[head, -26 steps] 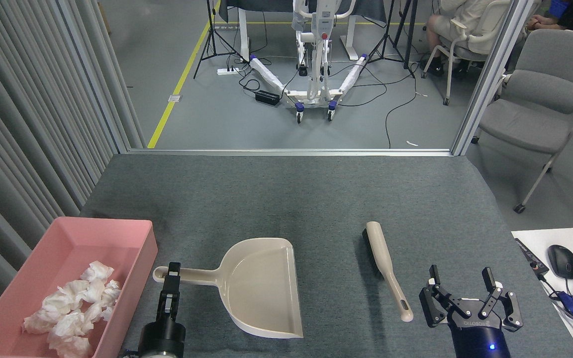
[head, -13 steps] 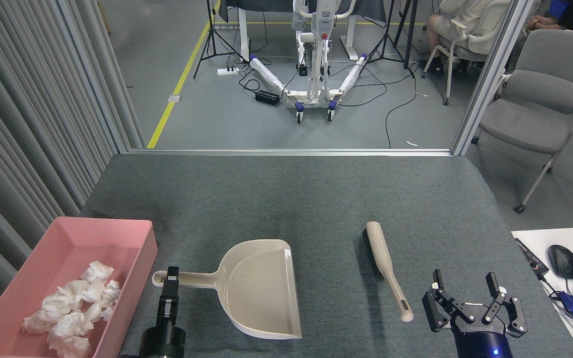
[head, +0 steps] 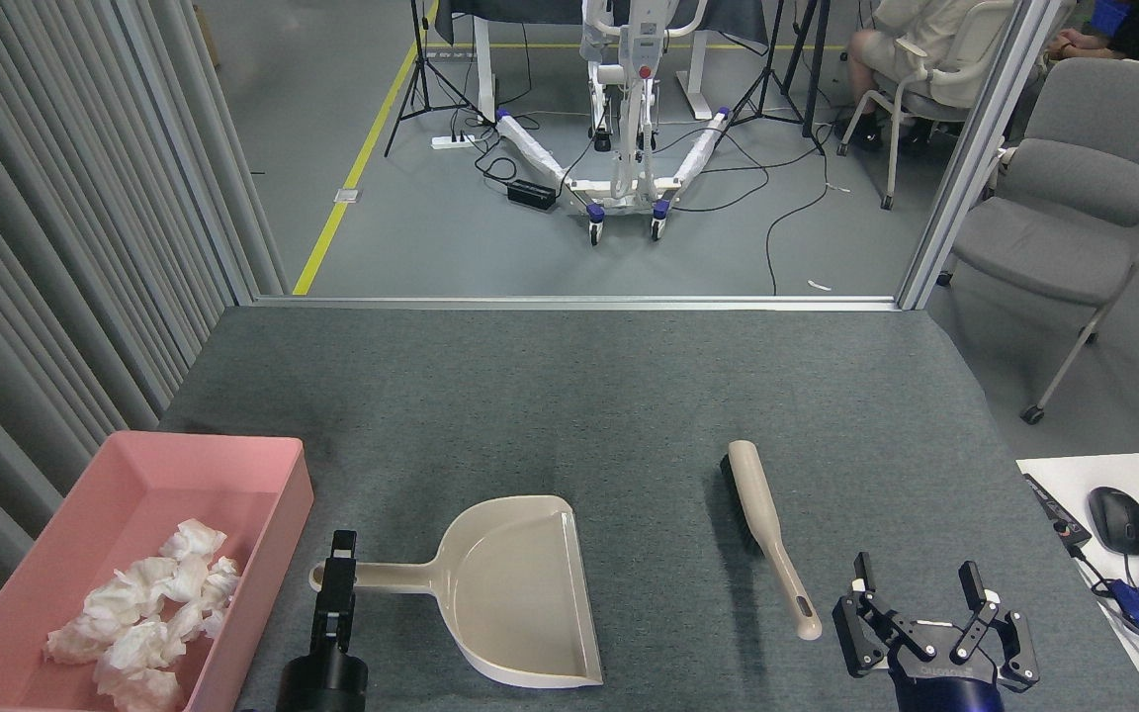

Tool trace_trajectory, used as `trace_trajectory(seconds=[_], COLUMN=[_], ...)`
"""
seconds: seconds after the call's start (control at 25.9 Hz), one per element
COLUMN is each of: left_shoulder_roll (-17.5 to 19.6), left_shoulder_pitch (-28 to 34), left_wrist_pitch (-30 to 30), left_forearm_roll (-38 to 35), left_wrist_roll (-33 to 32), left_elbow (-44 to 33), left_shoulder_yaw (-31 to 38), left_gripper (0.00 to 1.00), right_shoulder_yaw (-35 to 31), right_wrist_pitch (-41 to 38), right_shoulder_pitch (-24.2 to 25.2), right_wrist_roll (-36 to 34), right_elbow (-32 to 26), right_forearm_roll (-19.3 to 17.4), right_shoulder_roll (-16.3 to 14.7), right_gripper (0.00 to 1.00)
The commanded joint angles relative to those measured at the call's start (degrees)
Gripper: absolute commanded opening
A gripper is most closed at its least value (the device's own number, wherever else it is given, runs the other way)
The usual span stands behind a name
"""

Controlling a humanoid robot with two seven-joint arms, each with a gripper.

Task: Sweep and dump garbage into bin

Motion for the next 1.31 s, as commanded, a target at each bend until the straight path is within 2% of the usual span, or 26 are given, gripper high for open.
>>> trace_trajectory(seconds=[0.0,0.19,0.39,0.5,0.66,0.77,0.89,1.04,1.16,1.28], left_shoulder_roll=[0.17,0.17,0.25,0.43,0.52,0.61,1.13,5.62,7.11,9.57], left_shoulder_pitch=[0.39,1.00,4.08,7.77,11.99,14.63,16.21,15.77,15.24,15.51], left_wrist_pitch=[-1.80,-1.09,0.40,1.02,2.77,8.40,13.32,12.71,12.27,10.77], left_forearm_roll=[0.02,0.11,-0.07,-1.03,-12.90,-24.50,-31.80,-39.00,-46.65,-49.55], left_wrist_roll=[-0.11,-0.02,1.74,4.20,4.82,4.82,4.29,0.51,-2.65,-3.88], left_elbow=[-0.33,-0.51,-2.00,-5.78,-12.55,-18.35,-22.48,-25.29,-27.75,-29.69], left_shoulder_yaw=[-0.17,-0.61,-0.88,-1.49,-1.58,-1.58,-1.58,-1.49,-0.61,5.45], left_gripper=[0.99,0.99,0.99,0.99,0.99,0.99,0.99,0.99,0.99,0.99], right_shoulder_yaw=[0.11,0.20,0.37,0.37,0.37,0.46,0.64,0.64,0.73,0.37], right_wrist_pitch=[0.48,0.57,-0.22,-0.22,-0.22,-0.40,-1.28,-2.59,-3.47,-4.35], right_shoulder_pitch=[0.13,0.04,1.09,1.80,1.62,1.53,1.27,1.09,1.36,1.09], right_wrist_roll=[-0.51,-0.16,-0.42,-0.16,0.10,0.01,0.28,0.37,0.37,0.01], right_elbow=[-0.12,-0.29,-0.12,-0.29,-0.29,-0.21,-0.73,-0.82,-0.82,-1.08], right_forearm_roll=[0.01,0.01,0.01,-0.16,-0.25,-0.34,-0.34,-0.34,-0.43,-1.39], right_shoulder_roll=[-0.06,-0.06,-0.06,-0.06,0.56,0.29,0.12,0.21,0.38,0.12], right_gripper=[0.97,0.97,0.97,0.97,0.97,0.97,0.98,0.98,0.98,0.98])
